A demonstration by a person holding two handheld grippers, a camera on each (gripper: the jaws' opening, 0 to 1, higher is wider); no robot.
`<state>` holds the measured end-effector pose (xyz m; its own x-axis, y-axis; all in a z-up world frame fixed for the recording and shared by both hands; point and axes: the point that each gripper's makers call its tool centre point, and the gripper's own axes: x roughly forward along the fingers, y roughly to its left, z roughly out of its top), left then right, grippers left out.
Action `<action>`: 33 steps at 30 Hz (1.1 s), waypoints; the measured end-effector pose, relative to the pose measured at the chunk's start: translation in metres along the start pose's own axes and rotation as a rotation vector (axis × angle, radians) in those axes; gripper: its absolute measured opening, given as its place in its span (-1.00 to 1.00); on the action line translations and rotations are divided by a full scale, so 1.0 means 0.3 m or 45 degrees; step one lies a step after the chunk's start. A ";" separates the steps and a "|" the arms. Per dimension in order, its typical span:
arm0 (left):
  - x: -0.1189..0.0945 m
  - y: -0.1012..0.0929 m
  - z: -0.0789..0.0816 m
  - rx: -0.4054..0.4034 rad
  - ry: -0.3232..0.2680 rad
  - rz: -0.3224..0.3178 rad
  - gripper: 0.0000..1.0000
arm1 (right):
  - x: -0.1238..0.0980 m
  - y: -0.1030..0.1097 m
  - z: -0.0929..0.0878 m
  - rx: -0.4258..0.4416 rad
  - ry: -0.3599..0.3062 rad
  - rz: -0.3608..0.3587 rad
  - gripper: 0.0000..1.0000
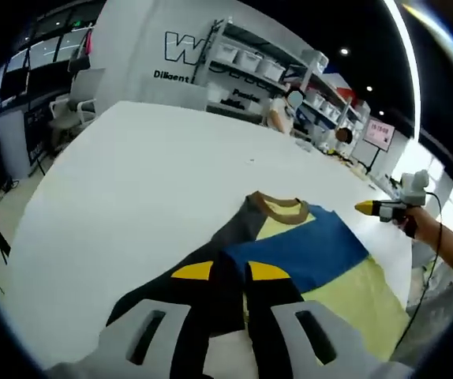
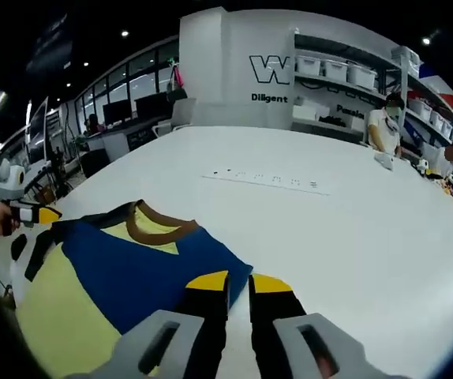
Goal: Fold the garment on the visible template until the final outline fits inside the template.
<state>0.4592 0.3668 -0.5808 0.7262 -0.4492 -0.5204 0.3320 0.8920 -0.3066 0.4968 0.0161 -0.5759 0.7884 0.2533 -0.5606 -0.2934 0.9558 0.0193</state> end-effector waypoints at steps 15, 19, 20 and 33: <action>-0.178 0.110 -0.068 0.131 0.000 0.201 -0.76 | -0.077 0.112 -0.036 0.040 -0.029 0.024 -0.96; -0.211 0.122 -0.087 0.106 -0.007 0.227 -0.75 | -0.085 0.142 -0.048 0.026 -0.027 0.035 -0.98; -0.214 0.125 -0.090 0.104 -0.007 0.233 -0.74 | -0.085 0.153 -0.053 0.007 -0.021 0.046 -0.98; -0.279 0.071 -0.218 0.175 0.074 0.255 -0.66 | -0.102 0.203 -0.075 -0.005 -0.008 0.083 -0.93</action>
<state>0.3662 0.4201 -0.5960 0.7513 -0.2614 -0.6060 0.2665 0.9602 -0.0839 0.4426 0.0632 -0.5761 0.7710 0.3158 -0.5530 -0.3461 0.9367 0.0524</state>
